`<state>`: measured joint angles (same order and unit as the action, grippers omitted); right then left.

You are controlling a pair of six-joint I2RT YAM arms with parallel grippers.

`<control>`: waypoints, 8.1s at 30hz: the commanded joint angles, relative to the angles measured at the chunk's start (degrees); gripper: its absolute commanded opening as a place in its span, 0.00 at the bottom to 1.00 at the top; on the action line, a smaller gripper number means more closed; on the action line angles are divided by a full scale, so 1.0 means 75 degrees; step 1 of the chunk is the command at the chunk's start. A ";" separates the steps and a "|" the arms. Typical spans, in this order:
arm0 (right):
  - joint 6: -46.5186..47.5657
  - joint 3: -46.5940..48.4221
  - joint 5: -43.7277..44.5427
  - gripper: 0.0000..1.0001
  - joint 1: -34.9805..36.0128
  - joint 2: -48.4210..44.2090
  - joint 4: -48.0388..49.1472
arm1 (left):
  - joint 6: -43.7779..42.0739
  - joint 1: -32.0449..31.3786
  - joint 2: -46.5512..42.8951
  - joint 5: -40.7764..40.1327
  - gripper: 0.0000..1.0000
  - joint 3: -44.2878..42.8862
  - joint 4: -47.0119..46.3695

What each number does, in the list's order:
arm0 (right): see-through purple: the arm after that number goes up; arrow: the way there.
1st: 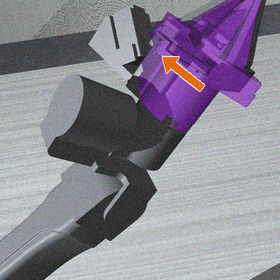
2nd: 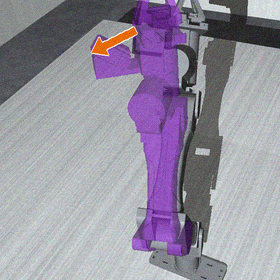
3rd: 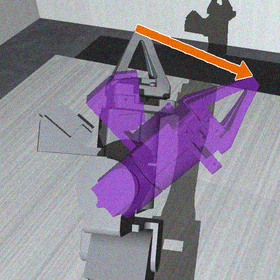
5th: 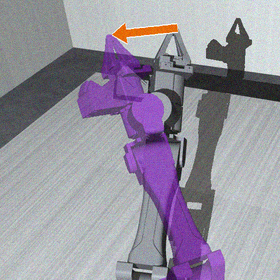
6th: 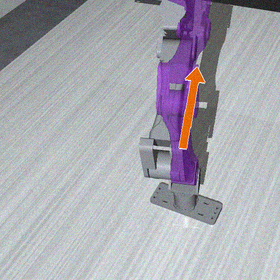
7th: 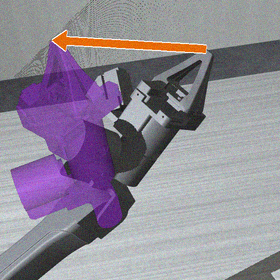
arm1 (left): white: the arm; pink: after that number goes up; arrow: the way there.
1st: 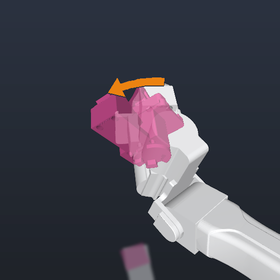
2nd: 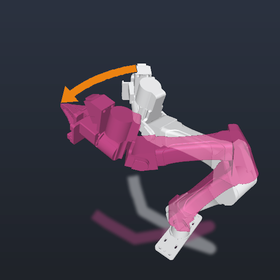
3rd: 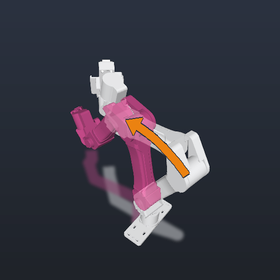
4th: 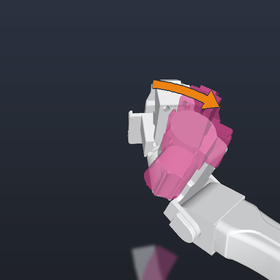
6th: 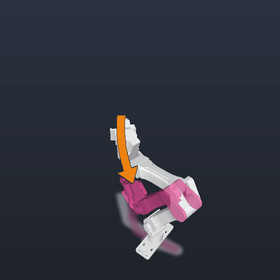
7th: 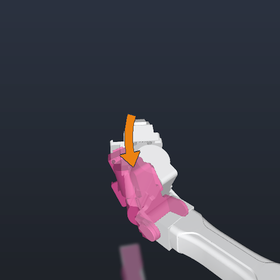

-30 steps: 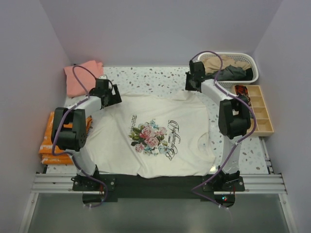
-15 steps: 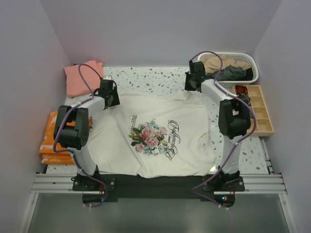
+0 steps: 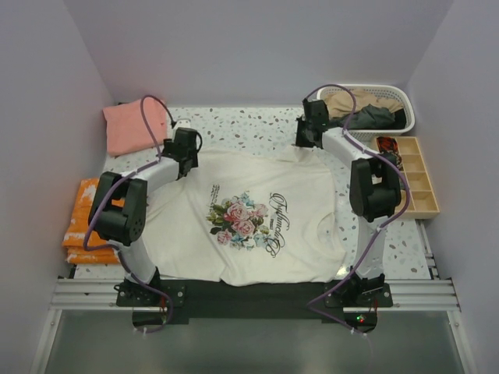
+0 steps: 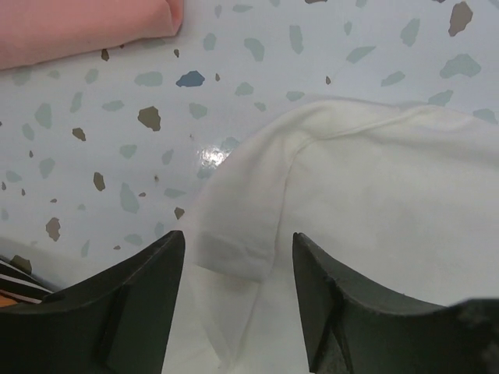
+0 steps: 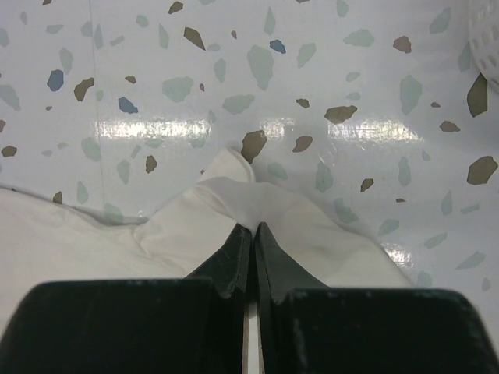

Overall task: Fold and stack the t-shirts
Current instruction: Fold the tshirt

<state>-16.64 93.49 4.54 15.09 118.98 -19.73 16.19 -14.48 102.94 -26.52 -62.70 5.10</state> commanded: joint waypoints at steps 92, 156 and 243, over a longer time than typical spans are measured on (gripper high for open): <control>-0.1190 -0.5175 -0.0652 0.00 -0.0208 -0.5785 -0.1893 | -0.0213 0.0677 -0.0248 -0.1642 0.00 -0.1368 0.2378; -0.1273 -0.5411 0.0005 0.33 0.1327 -0.3653 -0.0440 | 0.0572 -0.0765 0.0408 0.0314 1.00 0.0122 0.1382; -0.0781 0.0132 0.1340 0.41 -0.0454 0.1234 -0.1800 | -0.0131 0.0443 0.2085 -0.0017 1.00 -0.2423 0.1745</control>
<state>-23.31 94.91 13.45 13.41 125.27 -28.82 17.78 -14.24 120.42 -23.11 -82.87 14.17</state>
